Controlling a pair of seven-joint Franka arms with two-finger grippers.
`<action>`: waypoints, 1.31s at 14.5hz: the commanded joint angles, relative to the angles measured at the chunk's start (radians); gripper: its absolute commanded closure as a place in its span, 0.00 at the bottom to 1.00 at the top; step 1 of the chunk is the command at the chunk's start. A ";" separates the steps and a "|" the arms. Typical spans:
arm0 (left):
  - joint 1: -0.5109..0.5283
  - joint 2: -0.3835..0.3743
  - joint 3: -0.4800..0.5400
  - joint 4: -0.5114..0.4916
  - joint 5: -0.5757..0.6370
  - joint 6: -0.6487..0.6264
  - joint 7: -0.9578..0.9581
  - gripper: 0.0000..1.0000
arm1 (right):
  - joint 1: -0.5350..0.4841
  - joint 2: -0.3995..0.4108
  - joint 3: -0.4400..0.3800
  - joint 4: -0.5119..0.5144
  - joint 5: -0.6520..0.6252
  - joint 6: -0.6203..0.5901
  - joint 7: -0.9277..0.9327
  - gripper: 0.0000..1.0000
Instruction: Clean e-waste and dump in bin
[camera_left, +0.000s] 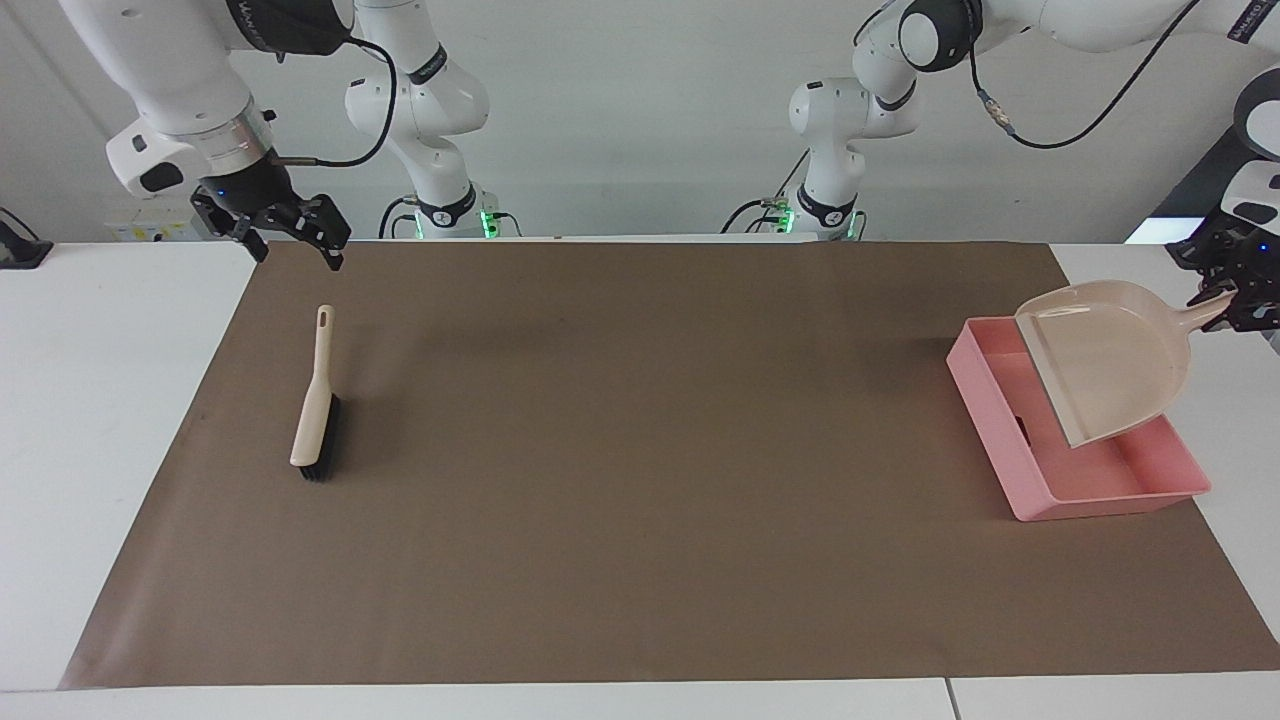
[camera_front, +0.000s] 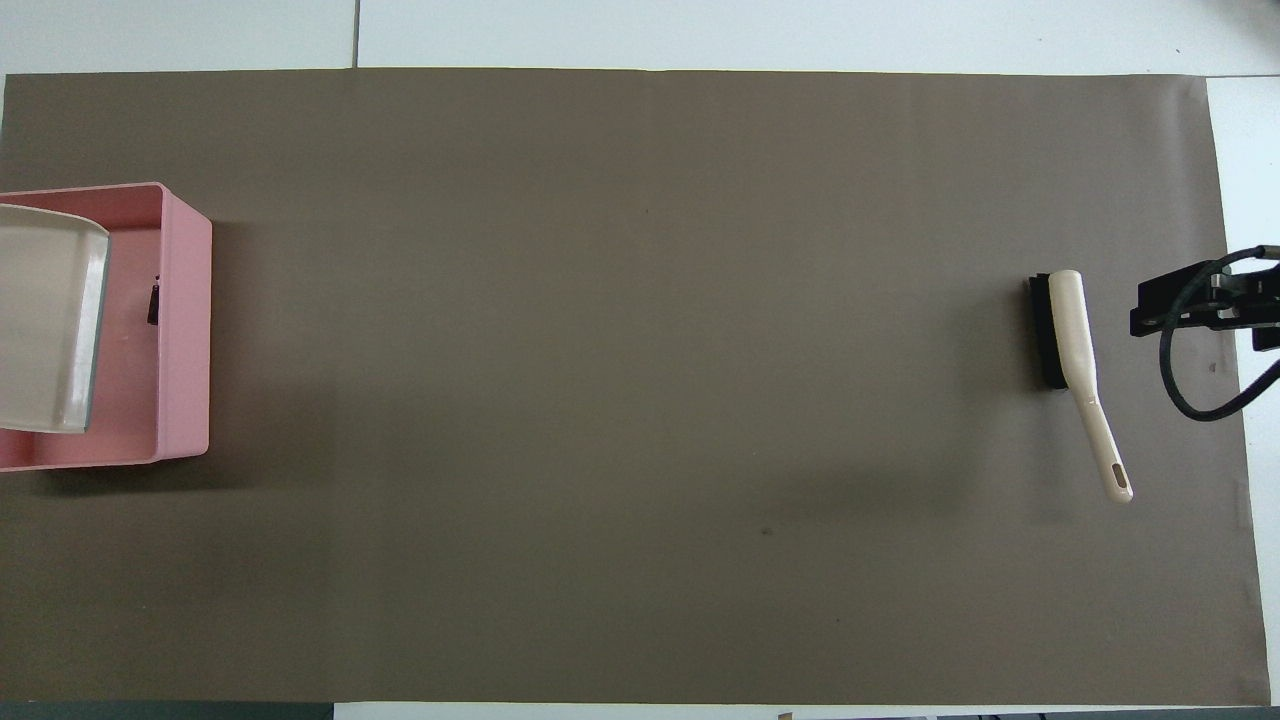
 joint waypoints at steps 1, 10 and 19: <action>-0.003 -0.034 0.008 -0.026 -0.090 -0.047 0.023 1.00 | -0.017 -0.010 0.010 -0.010 0.015 -0.003 0.003 0.01; -0.023 -0.047 0.000 -0.034 -0.182 -0.099 -0.010 1.00 | -0.015 -0.006 0.012 -0.009 0.014 0.054 -0.087 0.01; -0.014 -0.162 -0.309 -0.225 -0.092 -0.033 -0.360 1.00 | -0.017 -0.007 0.010 -0.012 0.015 0.043 -0.095 0.01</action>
